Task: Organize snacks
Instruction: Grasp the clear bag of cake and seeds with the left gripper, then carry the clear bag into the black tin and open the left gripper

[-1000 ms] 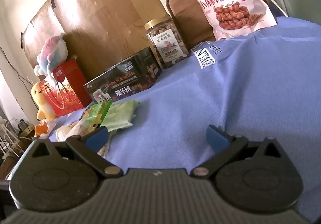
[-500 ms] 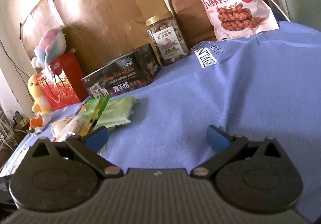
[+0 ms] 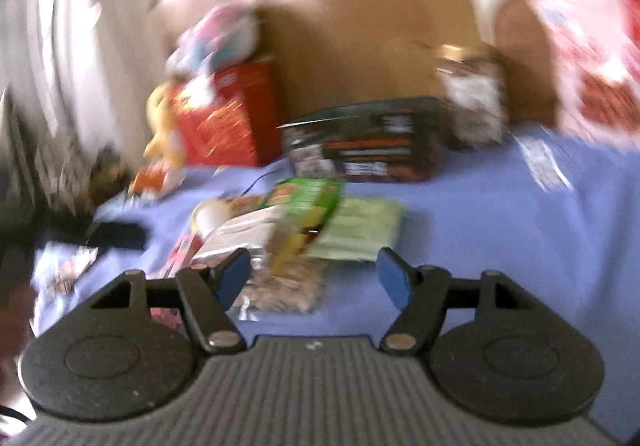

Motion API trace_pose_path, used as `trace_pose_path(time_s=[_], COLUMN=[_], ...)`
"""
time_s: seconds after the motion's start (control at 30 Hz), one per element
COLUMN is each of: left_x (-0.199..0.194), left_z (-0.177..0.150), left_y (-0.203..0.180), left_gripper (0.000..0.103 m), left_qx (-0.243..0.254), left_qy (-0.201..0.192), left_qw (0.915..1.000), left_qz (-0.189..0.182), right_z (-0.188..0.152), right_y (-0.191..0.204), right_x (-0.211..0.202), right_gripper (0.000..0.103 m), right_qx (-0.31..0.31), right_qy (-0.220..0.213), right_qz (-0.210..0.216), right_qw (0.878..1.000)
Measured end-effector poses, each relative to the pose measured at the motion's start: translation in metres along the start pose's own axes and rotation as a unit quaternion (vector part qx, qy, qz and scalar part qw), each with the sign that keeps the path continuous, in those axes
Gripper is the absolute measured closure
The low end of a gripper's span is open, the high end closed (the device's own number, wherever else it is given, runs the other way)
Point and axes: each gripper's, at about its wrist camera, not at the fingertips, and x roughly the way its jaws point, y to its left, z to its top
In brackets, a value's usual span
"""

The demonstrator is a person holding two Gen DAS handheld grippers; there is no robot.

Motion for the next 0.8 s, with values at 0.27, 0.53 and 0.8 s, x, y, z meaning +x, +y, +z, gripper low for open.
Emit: trace_pose_path(time_s=[0.27, 0.53, 0.8], left_x=[0.055, 0.052, 0.051], left_z=[0.016, 0.028, 0.088], left_y=[0.011, 0.016, -0.005], left_gripper=[0.042, 0.045, 0.045], left_qx=[-0.018, -0.039, -0.028], left_qy=[0.058, 0.056, -0.001], left_qw=[0.9968, 0.9938, 0.9961], left_qz=[-0.053, -0.088, -0.084], right_z=[0.01, 0.02, 0.065], right_y=[0.018, 0.041, 0.017], right_x=[0.059, 0.049, 0.054], right_gripper=[0.039, 0.055, 0.055], right_qx=[-0.057, -0.063, -0.058], right_qy=[0.085, 0.071, -0.018], right_qz=[0.021, -0.004, -0.006], right_qw=[0.995, 0.995, 0.998])
